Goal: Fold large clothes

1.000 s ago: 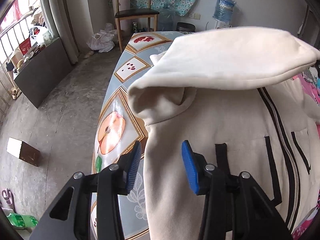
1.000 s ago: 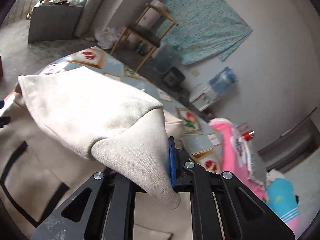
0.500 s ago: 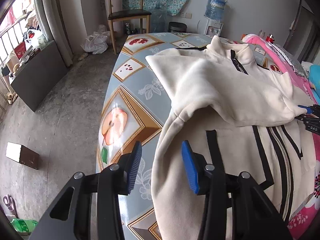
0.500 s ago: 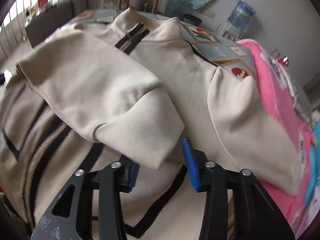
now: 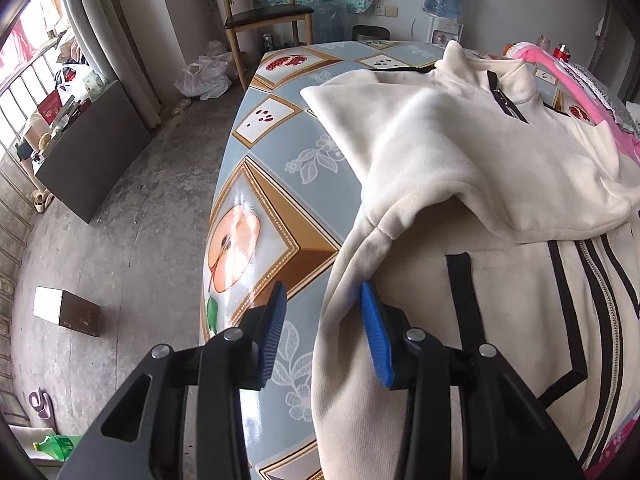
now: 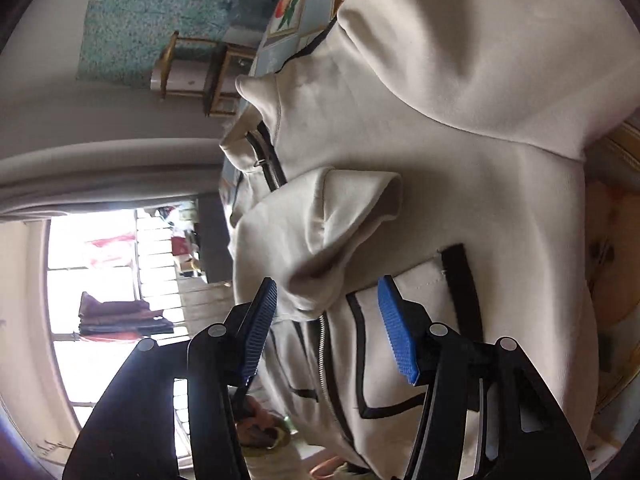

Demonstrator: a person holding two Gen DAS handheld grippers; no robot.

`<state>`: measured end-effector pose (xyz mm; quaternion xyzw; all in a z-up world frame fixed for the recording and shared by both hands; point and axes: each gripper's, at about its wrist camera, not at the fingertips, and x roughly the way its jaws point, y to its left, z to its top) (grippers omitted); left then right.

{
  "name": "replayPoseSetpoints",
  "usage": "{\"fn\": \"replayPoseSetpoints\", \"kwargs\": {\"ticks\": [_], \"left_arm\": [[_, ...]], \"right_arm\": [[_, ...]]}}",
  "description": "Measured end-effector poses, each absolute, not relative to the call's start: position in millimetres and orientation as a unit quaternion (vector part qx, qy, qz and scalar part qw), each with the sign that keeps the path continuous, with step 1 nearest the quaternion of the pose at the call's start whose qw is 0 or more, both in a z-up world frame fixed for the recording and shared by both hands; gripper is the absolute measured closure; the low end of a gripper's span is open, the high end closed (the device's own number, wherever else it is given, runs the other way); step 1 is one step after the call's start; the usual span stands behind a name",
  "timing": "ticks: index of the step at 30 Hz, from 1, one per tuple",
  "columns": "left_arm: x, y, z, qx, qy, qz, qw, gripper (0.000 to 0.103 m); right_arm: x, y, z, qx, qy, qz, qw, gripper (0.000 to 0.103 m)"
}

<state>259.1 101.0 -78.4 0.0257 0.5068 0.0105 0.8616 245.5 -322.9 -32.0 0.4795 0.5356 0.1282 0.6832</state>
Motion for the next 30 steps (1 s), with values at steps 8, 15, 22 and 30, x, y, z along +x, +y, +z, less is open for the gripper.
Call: {"fn": "replayPoseSetpoints", "kwargs": {"ticks": [8,15,22,30], "left_arm": [[260,99,-78,0.037,0.507,0.008,0.861,0.066],[261,94,-86,0.04,0.508,0.002,0.86,0.071],[257,93,-86,0.058,0.499,0.002,0.865,0.071],[254,95,-88,0.064,0.495,0.004,0.867,0.071]], "right_arm": [[263,-310,-40,0.447,0.561,0.054,0.694,0.046],[305,-292,-55,0.358,0.613,0.011,0.704,0.094],[332,-228,89,0.259,0.48,0.104,0.831,0.099],[311,-266,61,0.259,0.474,0.073,0.839,0.099]]}}
